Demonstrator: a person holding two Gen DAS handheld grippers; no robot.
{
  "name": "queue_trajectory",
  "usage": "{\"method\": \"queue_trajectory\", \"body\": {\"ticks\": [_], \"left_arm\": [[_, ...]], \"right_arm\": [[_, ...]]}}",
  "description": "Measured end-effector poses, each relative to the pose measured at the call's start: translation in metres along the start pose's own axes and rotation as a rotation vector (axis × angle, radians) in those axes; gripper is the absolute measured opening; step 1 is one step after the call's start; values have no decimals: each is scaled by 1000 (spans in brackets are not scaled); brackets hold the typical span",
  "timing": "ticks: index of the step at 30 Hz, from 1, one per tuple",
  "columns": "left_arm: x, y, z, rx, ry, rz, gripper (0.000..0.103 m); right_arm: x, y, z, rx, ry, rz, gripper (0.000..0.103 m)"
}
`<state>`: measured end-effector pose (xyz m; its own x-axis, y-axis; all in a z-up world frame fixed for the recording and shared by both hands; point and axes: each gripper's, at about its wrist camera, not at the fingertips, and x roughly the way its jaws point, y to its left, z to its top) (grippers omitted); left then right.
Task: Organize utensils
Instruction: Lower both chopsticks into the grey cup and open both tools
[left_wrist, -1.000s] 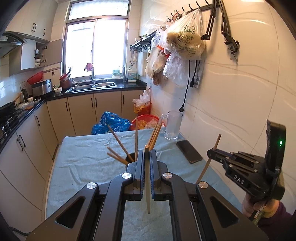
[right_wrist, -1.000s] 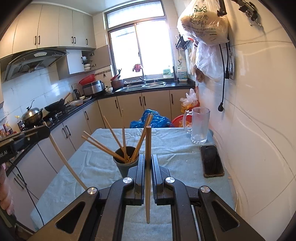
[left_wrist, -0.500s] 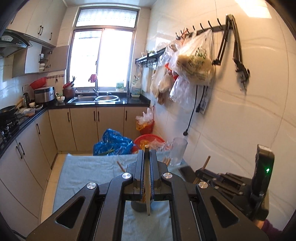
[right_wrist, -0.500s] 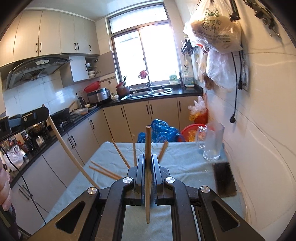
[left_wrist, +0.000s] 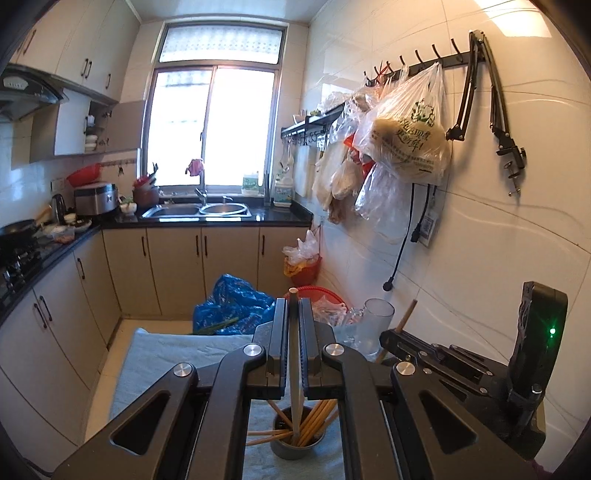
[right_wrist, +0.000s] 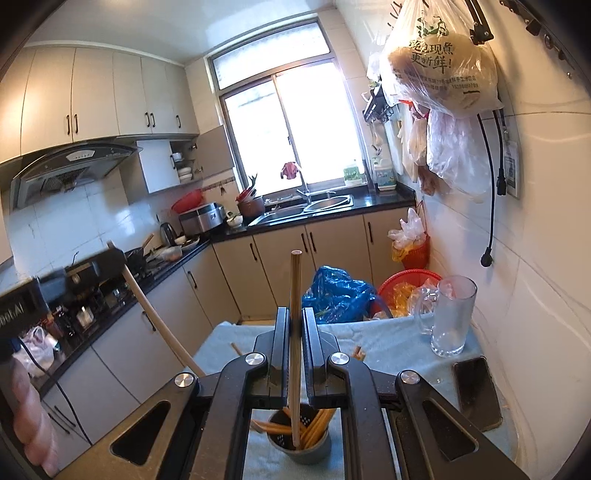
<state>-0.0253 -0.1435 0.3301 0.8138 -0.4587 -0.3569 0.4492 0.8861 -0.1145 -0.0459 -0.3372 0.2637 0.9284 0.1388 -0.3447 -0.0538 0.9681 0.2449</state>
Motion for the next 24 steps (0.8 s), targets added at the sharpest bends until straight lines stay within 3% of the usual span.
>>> {"method": "queue_trajectory", "body": {"ticks": [12, 24], "left_arm": [[52, 17, -16, -66, 42, 16, 5], [76, 21, -41, -48, 117, 55, 5]], "right_arm": [[29, -24, -15, 34, 18, -13, 7], [50, -28, -40, 28, 86, 1, 7]]}}
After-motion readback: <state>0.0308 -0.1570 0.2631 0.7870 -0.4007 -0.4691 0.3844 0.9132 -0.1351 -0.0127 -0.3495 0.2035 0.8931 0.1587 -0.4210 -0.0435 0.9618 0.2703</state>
